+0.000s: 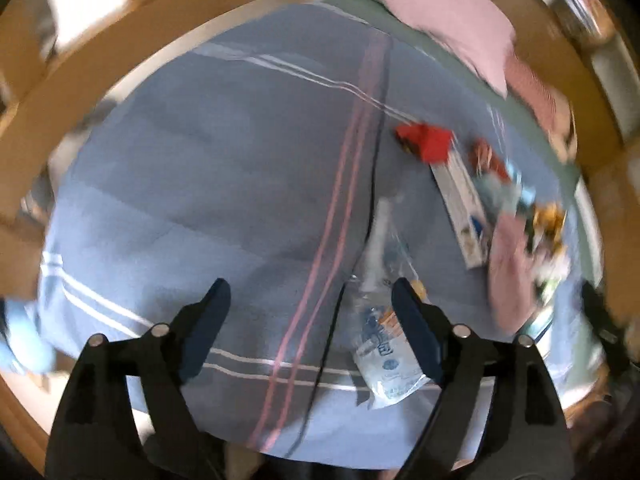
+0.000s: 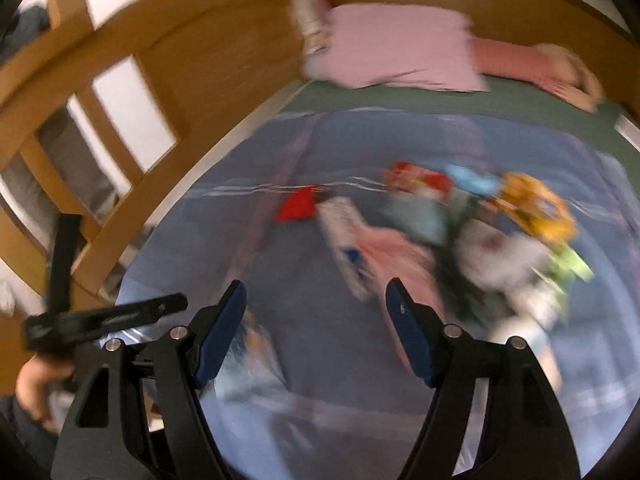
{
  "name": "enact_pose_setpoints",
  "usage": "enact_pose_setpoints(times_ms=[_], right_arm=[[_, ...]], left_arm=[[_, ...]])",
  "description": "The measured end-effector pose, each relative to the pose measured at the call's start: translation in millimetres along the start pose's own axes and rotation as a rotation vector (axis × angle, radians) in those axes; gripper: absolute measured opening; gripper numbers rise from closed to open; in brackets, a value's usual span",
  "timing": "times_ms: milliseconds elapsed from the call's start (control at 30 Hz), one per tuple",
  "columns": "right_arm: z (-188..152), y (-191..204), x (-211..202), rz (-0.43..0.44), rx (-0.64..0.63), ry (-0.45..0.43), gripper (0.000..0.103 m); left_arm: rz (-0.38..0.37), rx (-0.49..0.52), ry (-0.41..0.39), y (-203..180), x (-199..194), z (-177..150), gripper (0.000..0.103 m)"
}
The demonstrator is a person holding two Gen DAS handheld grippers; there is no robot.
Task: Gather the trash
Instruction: 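Grasp the clear plastic bag with the left tool while the right tool grasps the white ointment box, then carry the ointment box to the wastebasket and open the right tool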
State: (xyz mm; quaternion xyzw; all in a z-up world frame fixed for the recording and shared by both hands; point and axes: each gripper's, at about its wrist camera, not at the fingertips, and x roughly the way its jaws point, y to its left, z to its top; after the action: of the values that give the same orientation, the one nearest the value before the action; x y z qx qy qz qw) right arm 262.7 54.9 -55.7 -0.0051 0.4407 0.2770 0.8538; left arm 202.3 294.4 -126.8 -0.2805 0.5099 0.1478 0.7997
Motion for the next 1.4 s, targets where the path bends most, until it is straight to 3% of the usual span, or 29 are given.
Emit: enact_pose_setpoints(times_ms=[67, 167, 267, 333, 400, 433, 500, 667, 867, 1000, 1167, 1300, 1367, 1400], right_arm=[[21, 7, 42, 0.043, -0.019, 0.044, 0.072], [48, -5, 111, -0.124, -0.017, 0.133, 0.072], [51, -27, 135, -0.255, 0.013, 0.158, 0.072], [44, -39, 143, -0.253, 0.038, 0.193, 0.072], [32, -49, 150, -0.167, 0.081, 0.248, 0.070], [26, -51, 151, -0.128, 0.098, 0.261, 0.063], [20, -51, 146, -0.098, 0.096, 0.254, 0.050], [17, -43, 121, -0.017, 0.126, 0.211, 0.034], [30, -45, 62, -0.010, 0.157, 0.036, 0.034], [17, -52, 18, 0.028, 0.219, 0.001, 0.034], [-16, -60, -25, 0.088, 0.290, -0.017, 0.034], [-45, -64, -53, 0.009, 0.299, -0.030, 0.034], [-69, -65, -72, -0.047, 0.290, -0.045, 0.034], [-78, -66, -75, -0.055, 0.292, -0.042, 0.034]], left_arm=[[-0.026, -0.047, 0.028, 7, 5, 4, 0.083], [-0.075, -0.064, 0.074, 10, 12, 7, 0.088], [-0.104, -0.074, 0.111, 15, 13, 8, 0.091], [-0.123, -0.062, 0.137, 10, 17, 8, 0.092], [-0.141, -0.047, 0.149, 2, 22, 4, 0.092], [-0.148, -0.043, 0.151, -1, 23, 3, 0.092], [-0.146, -0.047, 0.146, -1, 22, 2, 0.092], [-0.122, -0.081, 0.141, 6, 27, 3, 0.092], [-0.104, -0.020, 0.186, -1, 32, -5, 0.094], [-0.104, 0.063, 0.208, -24, 40, -13, 0.096], [-0.040, 0.205, 0.237, -64, 60, -33, 0.099], [-0.004, 0.273, 0.269, -94, 85, -38, 0.099], [0.029, 0.331, 0.225, -107, 89, -42, 0.093], [0.046, 0.360, 0.205, -113, 90, -46, 0.081]])
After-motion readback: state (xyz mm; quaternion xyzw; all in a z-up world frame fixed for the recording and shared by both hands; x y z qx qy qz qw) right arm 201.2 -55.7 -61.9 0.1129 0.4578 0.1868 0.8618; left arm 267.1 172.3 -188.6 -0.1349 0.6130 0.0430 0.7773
